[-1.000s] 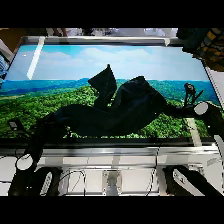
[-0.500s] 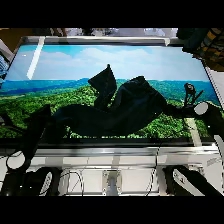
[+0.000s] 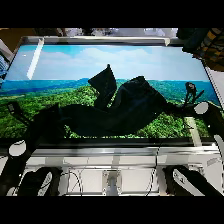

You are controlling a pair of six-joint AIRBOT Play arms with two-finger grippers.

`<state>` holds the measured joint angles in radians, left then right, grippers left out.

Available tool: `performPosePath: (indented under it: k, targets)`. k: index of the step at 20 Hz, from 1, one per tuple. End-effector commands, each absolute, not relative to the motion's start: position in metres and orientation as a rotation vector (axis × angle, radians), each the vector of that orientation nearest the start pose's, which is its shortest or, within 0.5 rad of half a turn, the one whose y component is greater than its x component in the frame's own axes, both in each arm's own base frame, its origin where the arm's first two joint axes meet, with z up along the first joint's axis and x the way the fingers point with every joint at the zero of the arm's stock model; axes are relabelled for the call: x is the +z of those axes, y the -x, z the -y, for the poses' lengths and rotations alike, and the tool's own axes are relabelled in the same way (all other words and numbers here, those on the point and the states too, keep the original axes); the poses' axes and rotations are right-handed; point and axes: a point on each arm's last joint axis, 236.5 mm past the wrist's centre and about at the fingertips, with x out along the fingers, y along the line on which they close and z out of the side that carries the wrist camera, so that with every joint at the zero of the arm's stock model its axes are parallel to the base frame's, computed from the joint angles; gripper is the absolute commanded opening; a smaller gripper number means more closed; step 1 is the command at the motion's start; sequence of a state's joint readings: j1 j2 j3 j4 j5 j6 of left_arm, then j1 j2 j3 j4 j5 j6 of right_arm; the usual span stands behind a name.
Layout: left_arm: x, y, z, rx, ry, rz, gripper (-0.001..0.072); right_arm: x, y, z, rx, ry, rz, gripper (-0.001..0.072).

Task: Fold the clothes and pants, and hang the long-sleeved shirts on hangers.

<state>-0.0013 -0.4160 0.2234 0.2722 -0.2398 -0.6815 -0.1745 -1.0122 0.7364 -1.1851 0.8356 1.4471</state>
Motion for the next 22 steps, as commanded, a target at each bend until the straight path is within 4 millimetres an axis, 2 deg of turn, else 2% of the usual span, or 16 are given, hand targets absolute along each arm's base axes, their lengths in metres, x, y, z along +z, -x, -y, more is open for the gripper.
performPosePath:
  k: [1,3,4,5,6,7,9,11,13,16,18,20,22]
  targets:
    - [0.076,-0.321,0.058,-0.184,0.468,-0.322,0.0123,0.027,-0.372,-0.028,0.084,-0.516,-0.956,0.0373]
    - [0.074,-0.318,0.066,-0.222,0.438,-0.339,0.0153,0.065,-0.378,-0.038,0.169,-0.472,-0.934,0.0374]
    - [0.077,-0.316,0.074,-0.258,0.408,-0.342,0.0273,0.084,-0.375,-0.044,0.236,-0.399,-0.938,0.0372]
    - [0.081,-0.314,0.082,-0.301,0.372,-0.342,0.0348,0.100,-0.369,-0.050,0.288,-0.351,-0.957,0.0372]
    - [0.087,-0.312,0.093,-0.356,0.337,-0.341,0.0345,0.114,-0.356,-0.055,0.335,-0.309,-1.001,0.0372]
    - [0.095,-0.310,0.101,-0.403,0.309,-0.336,0.0343,0.120,-0.337,-0.058,0.368,-0.271,-1.069,0.0372]
    - [0.107,-0.309,0.113,-0.466,0.248,-0.342,0.0340,0.114,-0.295,-0.047,0.363,-0.180,-1.223,0.0371]
    - [0.107,-0.311,0.119,-0.501,0.207,-0.393,0.0324,0.106,-0.265,-0.022,0.257,-0.110,-1.301,0.0371]
    - [0.089,-0.310,0.122,-0.519,0.184,-0.503,0.0325,0.107,-0.252,-0.006,0.151,-0.082,-1.249,0.0371]
    - [0.050,-0.307,0.110,-0.463,0.164,-0.660,0.0326,0.113,-0.247,-0.004,0.105,-0.059,-1.061,0.0371]
    - [0.030,-0.305,0.093,-0.387,0.152,-0.740,0.0351,0.095,-0.235,-0.005,0.099,-0.062,-1.057,0.0371]
    - [0.018,-0.303,0.077,-0.319,0.117,-0.787,0.0351,0.062,-0.222,-0.007,0.103,-0.080,-1.131,0.0373]
    - [0.015,-0.301,0.073,-0.299,0.120,-0.804,0.0352,0.033,-0.224,-0.008,0.096,-0.102,-1.154,0.0374]
